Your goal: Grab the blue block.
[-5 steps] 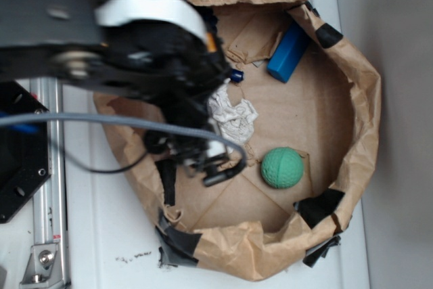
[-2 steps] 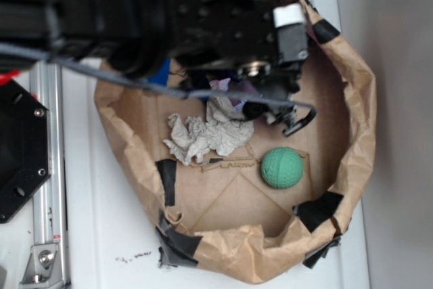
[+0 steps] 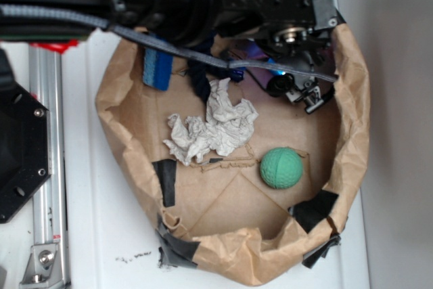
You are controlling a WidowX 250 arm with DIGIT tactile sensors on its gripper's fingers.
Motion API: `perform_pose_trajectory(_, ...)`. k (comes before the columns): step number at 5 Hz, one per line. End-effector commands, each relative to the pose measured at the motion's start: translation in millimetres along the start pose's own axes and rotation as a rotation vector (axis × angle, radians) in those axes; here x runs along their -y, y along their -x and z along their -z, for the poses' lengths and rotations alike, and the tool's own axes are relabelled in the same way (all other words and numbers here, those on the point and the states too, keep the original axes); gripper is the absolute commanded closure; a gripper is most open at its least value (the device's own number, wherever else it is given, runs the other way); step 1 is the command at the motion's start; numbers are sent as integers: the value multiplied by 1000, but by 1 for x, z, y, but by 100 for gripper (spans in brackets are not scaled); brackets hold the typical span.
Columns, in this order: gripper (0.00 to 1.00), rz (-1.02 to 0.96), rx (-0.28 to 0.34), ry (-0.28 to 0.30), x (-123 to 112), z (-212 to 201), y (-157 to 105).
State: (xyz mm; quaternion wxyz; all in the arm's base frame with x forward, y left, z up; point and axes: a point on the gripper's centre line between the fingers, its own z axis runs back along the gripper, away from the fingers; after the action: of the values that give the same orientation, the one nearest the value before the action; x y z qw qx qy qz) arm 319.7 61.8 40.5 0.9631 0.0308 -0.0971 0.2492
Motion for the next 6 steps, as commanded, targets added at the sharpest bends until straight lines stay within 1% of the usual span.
perform_pose_trajectory(1,0,-14,12,-10,-1,6,-23)
perform_pose_trajectory(2,0,-25,12,2,3,6,-25)
perform_pose_trajectory(3,0,-100,-48,22,3,14,-30)
perform_pose_trajectory(4,34,-117,-89,-23,3,35,-21)
perform_pose_trajectory(5,100,-102,-122,-81,0,43,0)
perform_pose_trajectory(6,100,-54,-111,-36,2,15,15)
